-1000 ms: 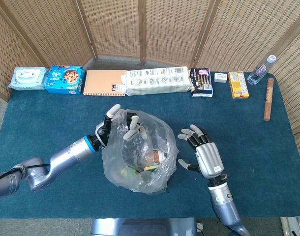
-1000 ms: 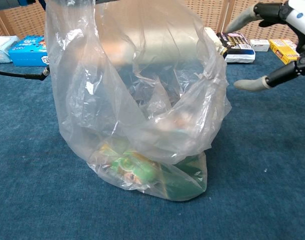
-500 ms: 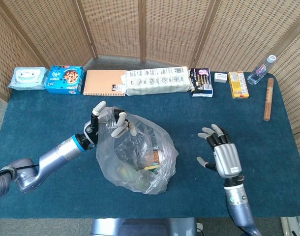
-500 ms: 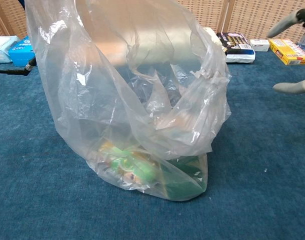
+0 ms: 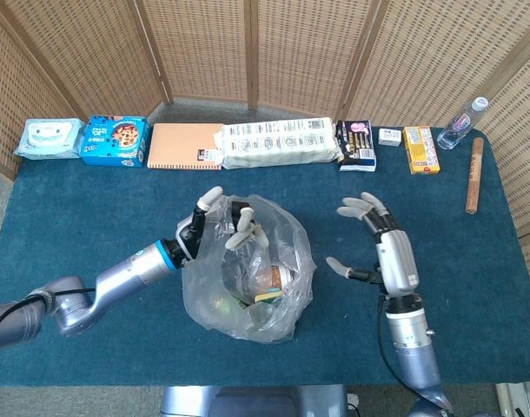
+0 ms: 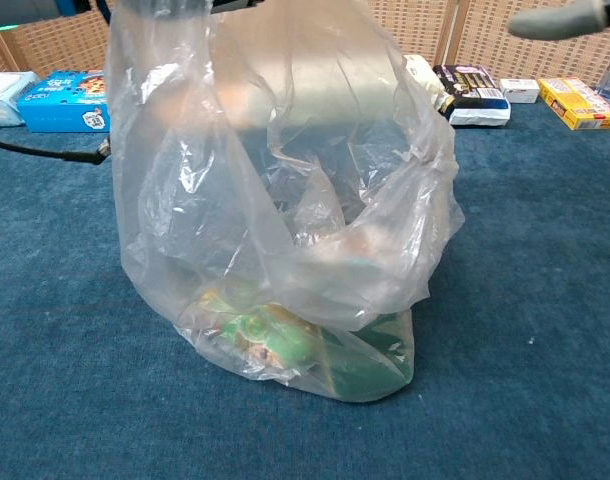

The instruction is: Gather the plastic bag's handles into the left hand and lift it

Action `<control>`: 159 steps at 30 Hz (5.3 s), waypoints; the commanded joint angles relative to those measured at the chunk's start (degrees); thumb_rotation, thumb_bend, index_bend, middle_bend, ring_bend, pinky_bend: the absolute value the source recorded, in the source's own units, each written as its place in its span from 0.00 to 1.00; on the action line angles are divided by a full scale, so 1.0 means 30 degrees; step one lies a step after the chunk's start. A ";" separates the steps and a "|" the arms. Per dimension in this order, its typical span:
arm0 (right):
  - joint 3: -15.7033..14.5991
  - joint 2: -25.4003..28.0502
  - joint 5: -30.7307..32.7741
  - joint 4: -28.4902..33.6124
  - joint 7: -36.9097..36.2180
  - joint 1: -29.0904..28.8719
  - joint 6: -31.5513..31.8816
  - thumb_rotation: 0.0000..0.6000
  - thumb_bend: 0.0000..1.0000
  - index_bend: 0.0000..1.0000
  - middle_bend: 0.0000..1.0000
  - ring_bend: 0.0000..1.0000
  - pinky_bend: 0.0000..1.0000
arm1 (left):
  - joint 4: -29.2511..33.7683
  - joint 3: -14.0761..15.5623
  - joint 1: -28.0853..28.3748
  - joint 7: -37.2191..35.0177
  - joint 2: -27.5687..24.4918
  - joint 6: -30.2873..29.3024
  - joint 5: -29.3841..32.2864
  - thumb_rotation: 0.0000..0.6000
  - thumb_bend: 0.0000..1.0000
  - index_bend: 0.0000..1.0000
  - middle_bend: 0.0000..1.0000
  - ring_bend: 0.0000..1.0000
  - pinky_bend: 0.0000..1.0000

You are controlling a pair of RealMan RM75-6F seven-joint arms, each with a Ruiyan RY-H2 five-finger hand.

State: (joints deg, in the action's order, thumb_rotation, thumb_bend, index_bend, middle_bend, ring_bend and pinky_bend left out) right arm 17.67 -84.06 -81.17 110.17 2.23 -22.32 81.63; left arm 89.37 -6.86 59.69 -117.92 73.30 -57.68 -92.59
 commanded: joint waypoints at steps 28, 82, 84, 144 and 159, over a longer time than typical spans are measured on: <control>-0.2492 -0.1301 -0.0583 -0.2975 0.6827 -0.0750 -0.0640 1.00 0.06 0.18 0.18 0.08 0.09 | 0.0147 -0.0583 -0.0521 -0.0896 -0.0828 -0.0941 0.0191 0.00 0.23 0.66 0.80 0.75 0.39; -0.0488 -0.2240 0.1829 0.1037 -0.2998 -0.0168 -0.0831 1.00 0.04 0.19 0.19 0.08 0.09 | 0.0282 0.0052 -0.0695 -0.1110 -0.1031 -0.1220 -0.0239 0.00 0.23 0.66 0.80 0.73 0.37; -0.0170 -0.2005 0.2321 0.1557 -0.3931 -0.0023 -0.0928 1.00 0.04 0.19 0.19 0.08 0.09 | 0.0264 0.0108 -0.0723 -0.1107 -0.1032 -0.1231 -0.0275 0.00 0.23 0.66 0.80 0.73 0.37; 0.6844 0.3952 0.9991 0.7992 -1.0378 -0.0564 -0.3510 1.00 0.03 0.08 0.11 0.05 0.07 | 0.3511 -0.0843 -0.0243 0.4419 -0.3840 0.0903 0.0041 0.00 0.23 0.51 0.42 0.34 0.26; 0.6714 0.4301 0.9763 0.8107 -1.0039 -0.0987 -0.3333 1.00 0.04 0.06 0.10 0.04 0.07 | 0.3976 -0.1104 0.0485 0.5395 -0.3502 0.2041 0.0540 0.00 0.23 0.35 0.31 0.25 0.20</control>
State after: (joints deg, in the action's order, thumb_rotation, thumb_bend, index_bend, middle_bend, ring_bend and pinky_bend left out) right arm 37.86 -71.14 -51.82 134.52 -27.94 -25.22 71.56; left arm 101.17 -10.12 60.88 -101.82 62.54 -51.95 -91.30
